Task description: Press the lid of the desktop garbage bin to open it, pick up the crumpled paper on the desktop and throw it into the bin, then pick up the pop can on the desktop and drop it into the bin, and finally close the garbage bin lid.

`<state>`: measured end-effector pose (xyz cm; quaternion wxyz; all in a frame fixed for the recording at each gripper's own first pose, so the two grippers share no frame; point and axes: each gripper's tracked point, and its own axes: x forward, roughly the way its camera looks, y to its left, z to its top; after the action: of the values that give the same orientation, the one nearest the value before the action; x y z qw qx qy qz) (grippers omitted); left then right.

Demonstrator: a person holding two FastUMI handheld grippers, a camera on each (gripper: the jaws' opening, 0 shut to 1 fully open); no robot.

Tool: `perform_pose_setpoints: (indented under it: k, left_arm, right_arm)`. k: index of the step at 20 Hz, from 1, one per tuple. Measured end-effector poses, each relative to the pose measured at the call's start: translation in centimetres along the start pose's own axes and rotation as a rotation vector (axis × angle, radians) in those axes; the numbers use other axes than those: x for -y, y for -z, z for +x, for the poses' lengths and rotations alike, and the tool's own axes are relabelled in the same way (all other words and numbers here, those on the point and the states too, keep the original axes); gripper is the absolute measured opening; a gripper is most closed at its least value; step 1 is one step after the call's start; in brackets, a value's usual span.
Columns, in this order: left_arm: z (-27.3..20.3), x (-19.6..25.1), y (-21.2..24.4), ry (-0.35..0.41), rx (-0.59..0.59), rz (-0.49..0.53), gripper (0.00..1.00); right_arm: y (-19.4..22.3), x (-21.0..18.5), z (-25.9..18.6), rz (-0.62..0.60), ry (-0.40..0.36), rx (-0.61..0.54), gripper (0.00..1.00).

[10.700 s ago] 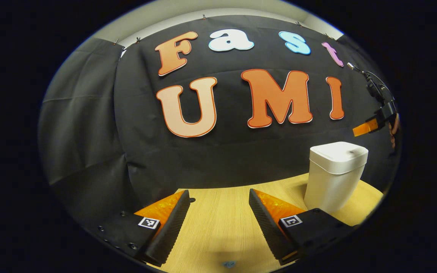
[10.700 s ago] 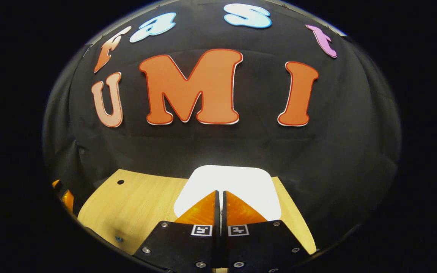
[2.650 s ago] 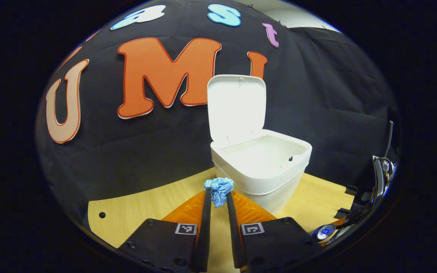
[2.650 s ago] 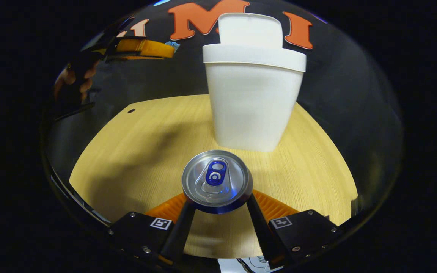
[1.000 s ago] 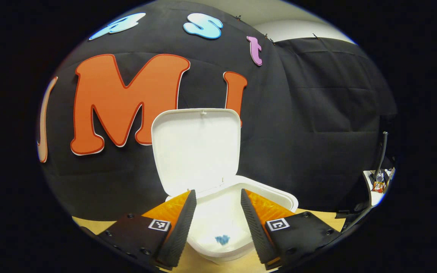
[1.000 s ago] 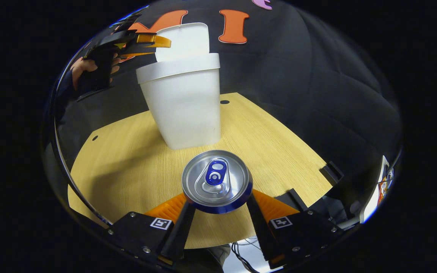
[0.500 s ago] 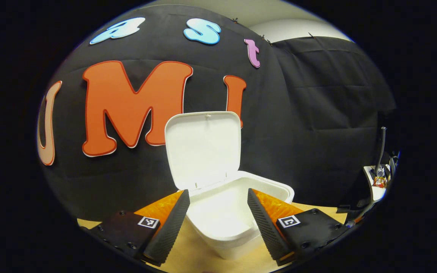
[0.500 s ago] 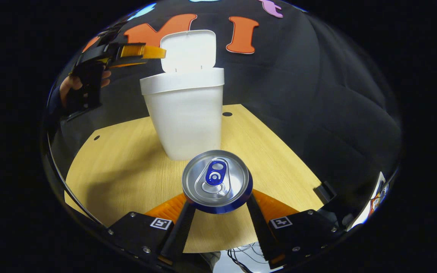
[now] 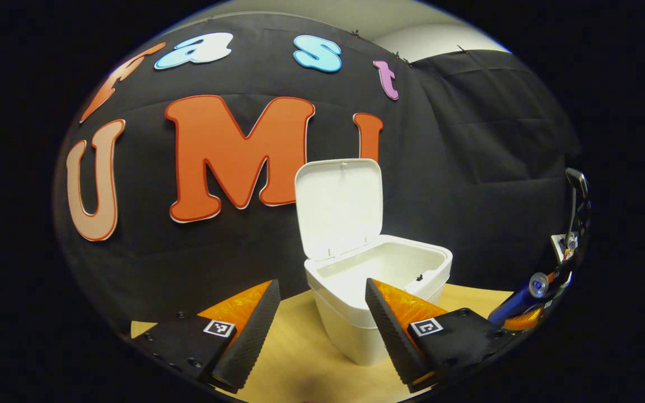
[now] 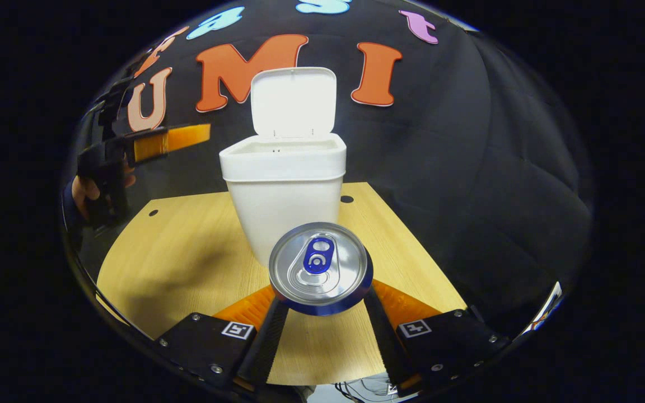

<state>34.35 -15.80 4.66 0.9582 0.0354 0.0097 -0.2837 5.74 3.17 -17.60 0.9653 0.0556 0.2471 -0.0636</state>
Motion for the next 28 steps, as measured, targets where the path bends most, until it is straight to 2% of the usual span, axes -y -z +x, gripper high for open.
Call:
perform_pose_setpoints:
  k: [5,11,14,15,16,17,18,19,21,22,24,28]
  left_arm:
    - [-3.2,-2.8,2.5,-0.070,-0.043,-0.003,0.98]
    - [-6.9,-7.2,4.8,-0.167,-0.084,0.001,0.98]
    - [-9.3,-9.6,6.2,-0.240,-0.109,-0.030,0.98]
    - [-10.0,-10.4,6.6,-0.268,-0.114,-0.037,0.98]
    - [-10.9,-11.2,7.1,-0.294,-0.121,-0.047,0.98]
    - [-11.8,-11.8,7.6,-0.315,-0.130,-0.060,0.98]
    - [-12.8,-12.5,8.1,-0.340,-0.139,-0.074,0.98]
    - [-13.7,-13.2,8.7,-0.363,-0.148,-0.087,0.98]
    - [-15.7,-14.5,9.5,-0.414,-0.162,-0.100,0.99]
    - [-16.7,-15.1,9.8,-0.442,-0.167,-0.097,0.99]
    - [-19.0,-16.5,10.2,-0.505,-0.180,-0.087,0.98]
    - [-23.7,-18.2,11.4,-0.616,-0.203,-0.102,0.98]
  right_arm:
    - [-4.2,-0.5,-0.5,-0.027,-0.031,0.043,0.79]
    - [-10.4,0.7,-1.4,-0.100,-0.033,0.098,0.79]
    - [-14.1,1.0,-1.0,-0.129,-0.033,0.144,0.79]
    - [-15.0,1.0,-0.9,-0.139,-0.037,0.158,0.74]
    - [-15.9,0.7,-0.7,-0.152,-0.045,0.172,0.79]
    - [-16.9,0.4,-0.5,-0.167,-0.049,0.185,0.79]
    - [-17.8,0.1,-0.3,-0.181,-0.058,0.194,0.74]
    - [-18.4,-0.3,0.0,-0.193,-0.066,0.205,0.79]
    - [-19.7,-1.2,0.6,-0.205,-0.087,0.224,0.79]
    - [-20.3,-1.7,0.9,-0.204,-0.099,0.237,0.74]
    - [-21.6,-2.8,1.5,-0.206,-0.124,0.261,0.79]
    - [-23.0,-4.8,3.2,-0.219,-0.167,0.276,0.79]
